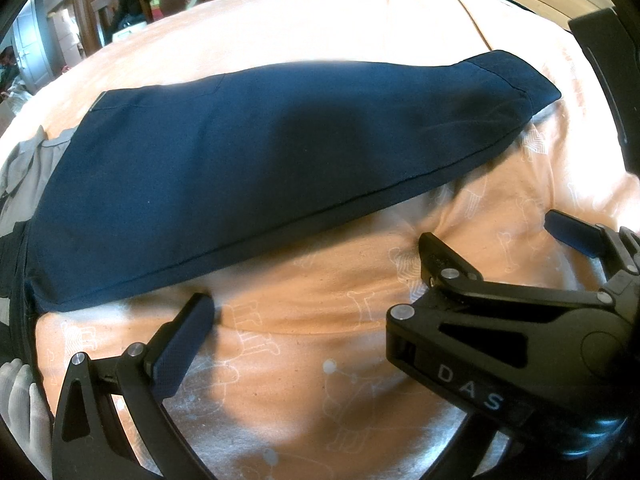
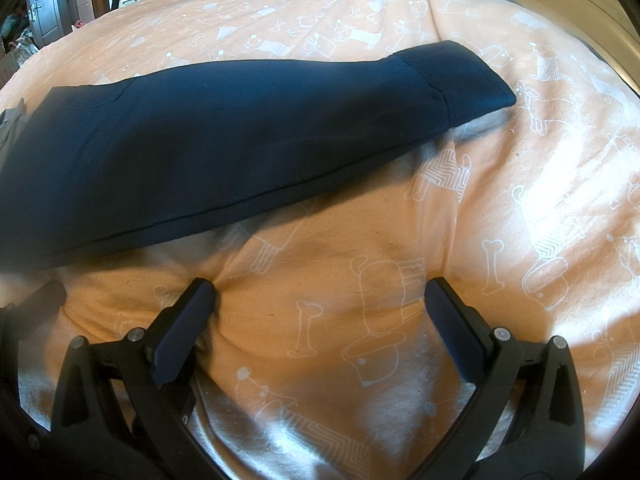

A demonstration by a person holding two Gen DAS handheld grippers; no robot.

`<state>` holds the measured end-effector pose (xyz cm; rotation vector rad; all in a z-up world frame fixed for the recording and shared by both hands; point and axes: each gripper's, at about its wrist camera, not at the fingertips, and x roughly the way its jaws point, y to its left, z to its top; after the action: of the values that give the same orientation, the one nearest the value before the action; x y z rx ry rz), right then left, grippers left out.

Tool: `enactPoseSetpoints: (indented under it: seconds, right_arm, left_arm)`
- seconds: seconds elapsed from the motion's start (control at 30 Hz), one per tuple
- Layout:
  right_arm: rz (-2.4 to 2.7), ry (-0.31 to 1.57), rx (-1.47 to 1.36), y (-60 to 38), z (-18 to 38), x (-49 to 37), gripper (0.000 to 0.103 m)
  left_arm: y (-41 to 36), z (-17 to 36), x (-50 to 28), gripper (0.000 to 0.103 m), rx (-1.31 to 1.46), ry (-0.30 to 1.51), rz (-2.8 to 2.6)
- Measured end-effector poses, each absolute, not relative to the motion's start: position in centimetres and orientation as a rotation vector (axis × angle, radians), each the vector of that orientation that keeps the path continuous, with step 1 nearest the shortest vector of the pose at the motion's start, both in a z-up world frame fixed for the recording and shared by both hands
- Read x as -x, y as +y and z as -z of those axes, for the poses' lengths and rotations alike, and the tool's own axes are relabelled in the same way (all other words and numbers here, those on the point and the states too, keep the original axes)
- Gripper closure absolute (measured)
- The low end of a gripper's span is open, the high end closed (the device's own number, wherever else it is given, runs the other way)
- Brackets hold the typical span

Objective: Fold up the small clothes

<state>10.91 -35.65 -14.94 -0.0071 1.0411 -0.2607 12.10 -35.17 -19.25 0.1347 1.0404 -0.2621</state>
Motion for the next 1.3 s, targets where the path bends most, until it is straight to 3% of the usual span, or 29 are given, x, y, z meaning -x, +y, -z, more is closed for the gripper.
enactPoseSetpoints:
  seconds: [1.3]
  right_arm:
    - [0.262, 1.039, 0.008, -35.46, 14.89, -10.87, 0.000]
  left_arm:
    - [-34.93, 19.47, -11.86, 0.000, -0.127, 1.035, 0.255]
